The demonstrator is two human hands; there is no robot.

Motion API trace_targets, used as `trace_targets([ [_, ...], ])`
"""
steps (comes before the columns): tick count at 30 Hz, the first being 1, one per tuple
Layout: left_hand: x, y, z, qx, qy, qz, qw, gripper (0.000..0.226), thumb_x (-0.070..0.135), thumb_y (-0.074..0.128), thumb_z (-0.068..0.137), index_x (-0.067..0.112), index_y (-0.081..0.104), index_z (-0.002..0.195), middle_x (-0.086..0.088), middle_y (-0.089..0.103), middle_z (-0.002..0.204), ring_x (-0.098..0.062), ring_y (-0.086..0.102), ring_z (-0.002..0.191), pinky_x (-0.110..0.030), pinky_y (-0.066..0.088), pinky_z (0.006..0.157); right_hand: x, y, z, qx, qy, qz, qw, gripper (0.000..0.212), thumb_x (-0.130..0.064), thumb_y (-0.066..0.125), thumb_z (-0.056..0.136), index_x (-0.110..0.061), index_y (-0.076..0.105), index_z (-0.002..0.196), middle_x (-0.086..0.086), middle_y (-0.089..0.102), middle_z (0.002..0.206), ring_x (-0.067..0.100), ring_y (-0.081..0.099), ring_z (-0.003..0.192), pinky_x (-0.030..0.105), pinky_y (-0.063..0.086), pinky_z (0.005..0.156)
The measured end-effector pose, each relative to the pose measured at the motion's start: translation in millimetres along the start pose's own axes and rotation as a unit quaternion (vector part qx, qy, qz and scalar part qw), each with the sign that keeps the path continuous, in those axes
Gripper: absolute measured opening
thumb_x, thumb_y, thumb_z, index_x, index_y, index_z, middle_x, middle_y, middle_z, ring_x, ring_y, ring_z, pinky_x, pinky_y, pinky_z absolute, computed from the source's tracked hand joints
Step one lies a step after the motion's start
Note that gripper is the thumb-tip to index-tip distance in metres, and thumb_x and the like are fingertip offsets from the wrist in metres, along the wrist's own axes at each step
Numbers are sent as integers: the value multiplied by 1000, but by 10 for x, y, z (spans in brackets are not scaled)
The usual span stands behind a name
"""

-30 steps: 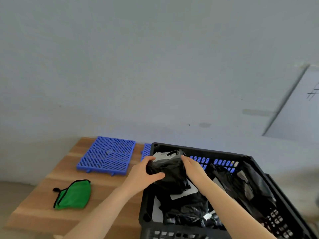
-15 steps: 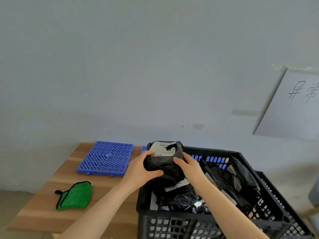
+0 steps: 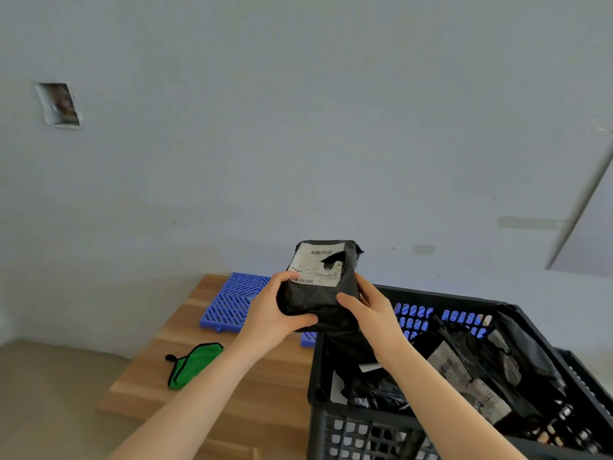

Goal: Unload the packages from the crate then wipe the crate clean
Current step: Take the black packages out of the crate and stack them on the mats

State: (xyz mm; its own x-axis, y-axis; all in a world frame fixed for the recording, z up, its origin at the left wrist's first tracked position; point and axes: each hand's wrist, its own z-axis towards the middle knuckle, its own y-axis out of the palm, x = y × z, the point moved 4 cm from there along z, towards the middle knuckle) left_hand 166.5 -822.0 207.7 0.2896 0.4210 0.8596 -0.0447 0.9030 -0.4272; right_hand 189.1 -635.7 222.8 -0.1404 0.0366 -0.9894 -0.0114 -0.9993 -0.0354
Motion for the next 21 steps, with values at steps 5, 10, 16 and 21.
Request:
trace_targets([
  [5, -262, -392, 159, 30, 8, 1, 1000, 77, 23, 90, 62, 34, 50, 127, 13, 56, 122, -10, 54, 114, -30, 53, 91, 3, 445, 253, -22, 2, -4, 1000, 38, -10, 59, 91, -43, 57, 109, -12, 68, 112, 5, 65, 102, 22, 53, 82],
  [10, -637, -937, 423, 56, 25, 12, 998, 79, 22, 91, 60, 32, 51, 127, 12, 58, 118, -10, 56, 111, -27, 51, 90, 54, 1077, 659, -36, 11, -3, 999, 42, -5, 56, 91, -38, 57, 116, -8, 67, 114, 9, 63, 105, 21, 54, 80],
  [16, -1261, -1542, 801, 68, 36, 23, 997, 79, 25, 90, 56, 40, 49, 121, 19, 52, 117, -5, 53, 109, -34, 51, 92, 275, 1801, 1161, -39, 41, 14, 998, 50, 0, 58, 87, -23, 55, 132, 5, 68, 115, 18, 66, 103, 28, 56, 79],
  [21, -1706, -1755, 1087, 47, 26, 27, 998, 81, 28, 88, 55, 46, 45, 122, 15, 52, 119, -7, 53, 111, -36, 53, 91, 516, 2174, 1468, -35, 53, 8, 998, 50, 0, 59, 88, -24, 54, 132, 3, 66, 118, 18, 63, 108, 33, 56, 86],
])
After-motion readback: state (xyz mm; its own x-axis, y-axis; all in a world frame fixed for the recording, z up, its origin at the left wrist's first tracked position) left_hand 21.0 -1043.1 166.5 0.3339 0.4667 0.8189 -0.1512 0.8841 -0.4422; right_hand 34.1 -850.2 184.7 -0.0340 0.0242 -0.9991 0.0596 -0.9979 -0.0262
